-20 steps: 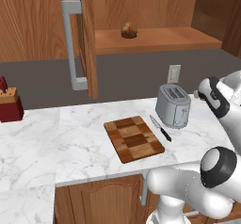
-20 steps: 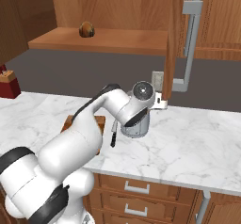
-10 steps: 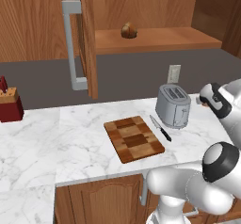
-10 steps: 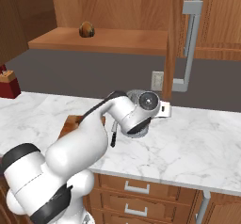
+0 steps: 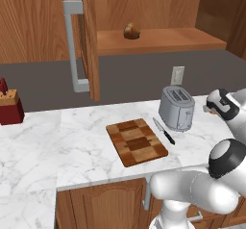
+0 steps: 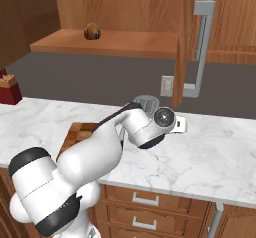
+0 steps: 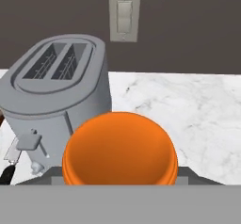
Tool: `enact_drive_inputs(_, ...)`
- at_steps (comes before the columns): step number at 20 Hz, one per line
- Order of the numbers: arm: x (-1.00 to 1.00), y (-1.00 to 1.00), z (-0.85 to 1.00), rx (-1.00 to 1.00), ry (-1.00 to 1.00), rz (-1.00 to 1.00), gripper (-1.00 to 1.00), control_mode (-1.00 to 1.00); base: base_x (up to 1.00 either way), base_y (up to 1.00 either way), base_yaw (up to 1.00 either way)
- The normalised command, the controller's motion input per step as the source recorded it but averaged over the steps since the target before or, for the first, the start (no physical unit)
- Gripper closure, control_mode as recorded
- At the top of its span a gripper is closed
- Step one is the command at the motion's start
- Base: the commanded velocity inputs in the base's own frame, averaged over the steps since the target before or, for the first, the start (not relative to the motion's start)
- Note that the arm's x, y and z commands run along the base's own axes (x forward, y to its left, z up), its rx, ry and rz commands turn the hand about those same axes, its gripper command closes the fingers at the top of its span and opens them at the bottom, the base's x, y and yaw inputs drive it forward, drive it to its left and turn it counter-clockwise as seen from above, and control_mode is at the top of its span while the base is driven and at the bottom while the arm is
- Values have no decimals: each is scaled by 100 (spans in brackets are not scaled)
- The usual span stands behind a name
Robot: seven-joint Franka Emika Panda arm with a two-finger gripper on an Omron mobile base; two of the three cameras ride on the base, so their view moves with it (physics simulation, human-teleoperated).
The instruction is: Pick the bread, place it on the cutting board, pick the jam, place it on the counter, and close the cabinet.
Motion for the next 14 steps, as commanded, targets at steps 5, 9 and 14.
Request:
enact_drive_inputs(5, -6, -25, -23, 0, 0, 0, 100, -100, 0, 0, 0)
enact_drive_inputs(9, -6, -19, -25, 0, 0, 0, 100, -100, 0, 0, 0)
enact_drive_inputs(14, -5, -8, -22, 0, 0, -1, 100, -100, 0, 0, 0)
